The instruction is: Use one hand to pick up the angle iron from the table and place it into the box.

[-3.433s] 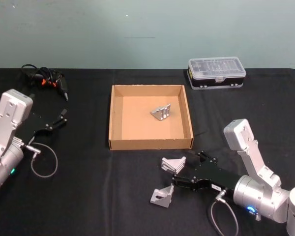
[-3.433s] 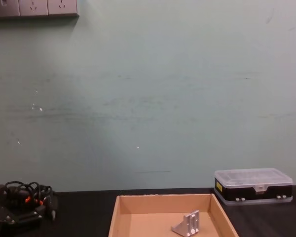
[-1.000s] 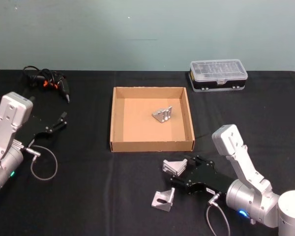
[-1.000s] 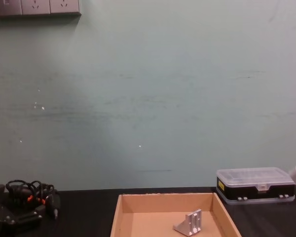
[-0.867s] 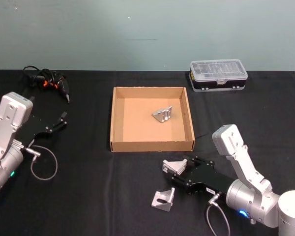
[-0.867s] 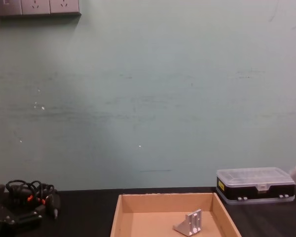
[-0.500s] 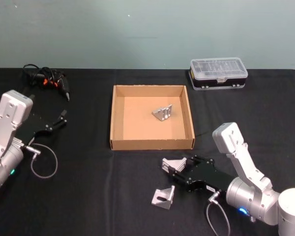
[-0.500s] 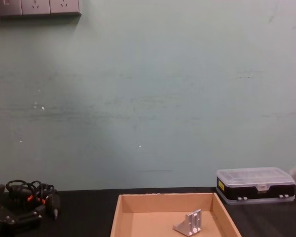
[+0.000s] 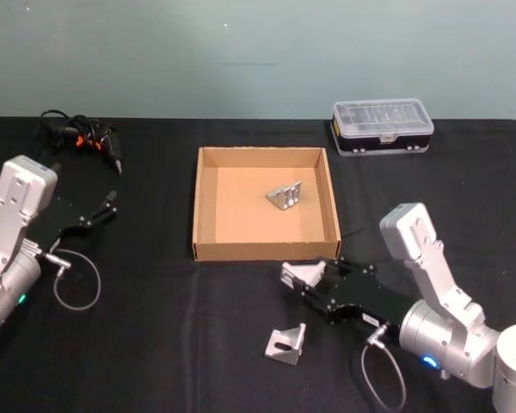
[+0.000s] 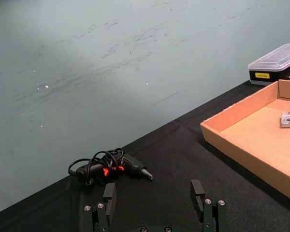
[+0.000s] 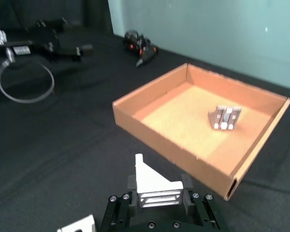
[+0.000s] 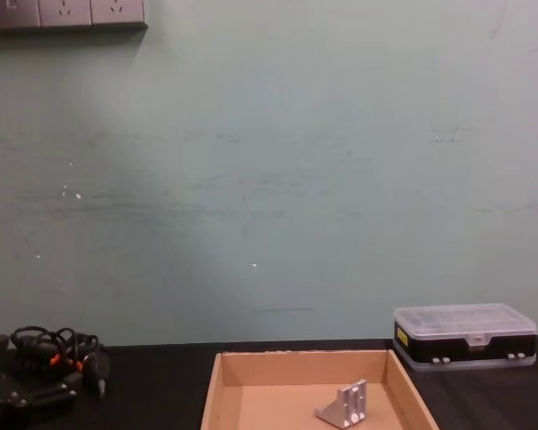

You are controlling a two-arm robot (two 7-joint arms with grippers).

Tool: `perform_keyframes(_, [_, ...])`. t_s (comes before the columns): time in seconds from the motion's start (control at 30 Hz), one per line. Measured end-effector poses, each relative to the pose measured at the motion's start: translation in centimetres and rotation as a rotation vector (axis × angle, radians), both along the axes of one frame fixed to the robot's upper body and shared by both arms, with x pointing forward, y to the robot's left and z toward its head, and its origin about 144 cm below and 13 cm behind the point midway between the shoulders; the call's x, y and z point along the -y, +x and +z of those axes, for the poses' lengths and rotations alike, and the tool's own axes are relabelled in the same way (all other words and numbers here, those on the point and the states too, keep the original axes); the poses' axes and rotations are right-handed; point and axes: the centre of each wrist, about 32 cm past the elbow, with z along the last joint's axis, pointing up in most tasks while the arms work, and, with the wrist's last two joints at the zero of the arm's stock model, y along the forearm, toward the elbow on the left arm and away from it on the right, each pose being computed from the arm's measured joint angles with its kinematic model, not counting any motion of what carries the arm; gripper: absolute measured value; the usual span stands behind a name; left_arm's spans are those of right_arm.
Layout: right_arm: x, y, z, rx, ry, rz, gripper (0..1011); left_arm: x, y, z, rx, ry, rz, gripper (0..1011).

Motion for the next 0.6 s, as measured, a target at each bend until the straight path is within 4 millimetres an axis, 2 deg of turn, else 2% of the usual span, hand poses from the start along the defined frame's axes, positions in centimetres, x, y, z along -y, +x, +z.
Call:
perform_keyframes(0.27, [-0.2, 0.2, 2.6, 0.053, 0.020, 0.019, 538, 0.0, 0.0, 0.0, 0.000, 0.000, 0.000, 1012])
perform_keyframes(0.4, [-0.6, 1.6, 4.4, 0.071, 0.023, 0.023, 538, 0.0, 0.0, 0.0, 0.000, 0.000, 0.000, 1011])
perform_keyframes(0.5, [-0.9, 2.6, 5.0, 0.074, 0.022, 0.025, 538, 0.0, 0.0, 0.0, 0.000, 0.000, 0.000, 1011])
perform_keyframes(0.6, [-1.5, 4.5, 5.7, 0.065, 0.019, 0.028, 538, 0.0, 0.0, 0.0, 0.000, 0.000, 0.000, 1011])
